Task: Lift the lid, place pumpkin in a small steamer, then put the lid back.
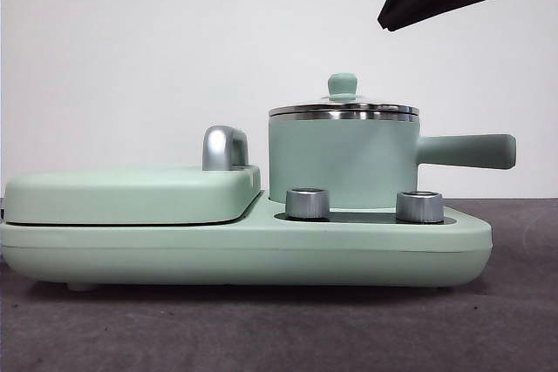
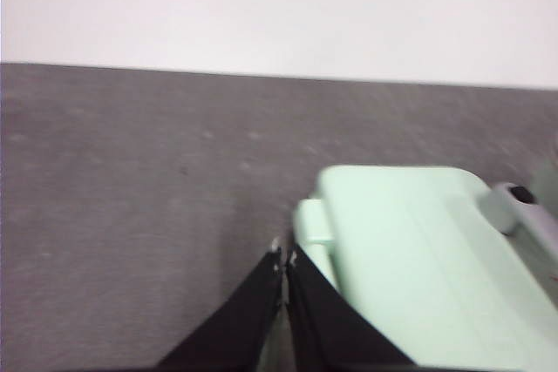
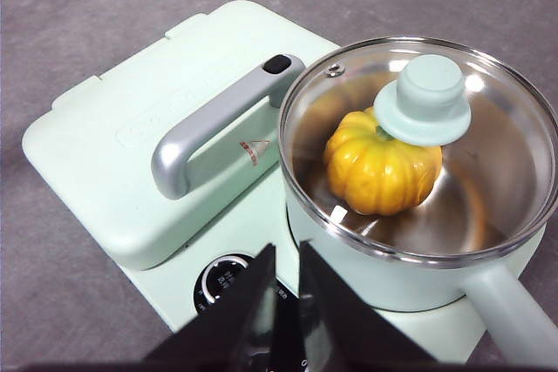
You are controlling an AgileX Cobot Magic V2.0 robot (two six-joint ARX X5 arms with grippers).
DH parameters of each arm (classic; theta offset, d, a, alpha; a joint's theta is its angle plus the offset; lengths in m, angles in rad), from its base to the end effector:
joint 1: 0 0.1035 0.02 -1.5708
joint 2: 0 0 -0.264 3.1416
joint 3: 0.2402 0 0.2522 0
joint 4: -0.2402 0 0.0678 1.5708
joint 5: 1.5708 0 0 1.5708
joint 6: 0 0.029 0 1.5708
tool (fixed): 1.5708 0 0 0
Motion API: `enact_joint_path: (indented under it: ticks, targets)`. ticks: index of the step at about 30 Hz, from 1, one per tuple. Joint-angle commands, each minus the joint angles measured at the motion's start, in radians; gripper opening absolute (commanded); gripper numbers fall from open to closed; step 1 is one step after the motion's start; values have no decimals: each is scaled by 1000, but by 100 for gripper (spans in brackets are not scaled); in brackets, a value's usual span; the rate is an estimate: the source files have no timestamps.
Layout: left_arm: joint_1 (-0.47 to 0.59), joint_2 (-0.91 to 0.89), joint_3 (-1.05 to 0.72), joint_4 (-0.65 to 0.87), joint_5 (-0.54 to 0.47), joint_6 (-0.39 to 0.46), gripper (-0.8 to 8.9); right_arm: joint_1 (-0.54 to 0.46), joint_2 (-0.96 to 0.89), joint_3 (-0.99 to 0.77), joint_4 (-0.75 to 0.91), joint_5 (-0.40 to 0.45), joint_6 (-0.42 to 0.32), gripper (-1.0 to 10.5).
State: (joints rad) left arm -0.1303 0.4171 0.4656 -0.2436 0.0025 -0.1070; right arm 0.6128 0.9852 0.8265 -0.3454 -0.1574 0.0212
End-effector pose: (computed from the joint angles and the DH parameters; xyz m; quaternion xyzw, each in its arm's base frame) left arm 0.1144 -0.0151 0.2635 -0.0469 0.1006 -0.0607 0.9920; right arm 0.1691 0.1244 0.2975 -0.0468 0.2468 0.3612 0.8980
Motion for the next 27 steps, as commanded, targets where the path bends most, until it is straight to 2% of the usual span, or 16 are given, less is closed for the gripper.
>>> enact_joint_path:
  ticks: [1, 8, 14, 27]
  targets:
    - [30, -58, -64, 39, 1, -10, 7, 6, 6, 6, 13, 0, -6, 39]
    - [76, -234, -268, 107, 2, -20, 7, 6, 6, 6, 13, 0, -6, 39]
    - [114, -349, -352, 108, 2, -25, 7, 6, 6, 6, 13, 0, -6, 39]
    - [149, -414, -446, 108, 24, -25, 7, 6, 6, 6, 13, 0, -6, 39]
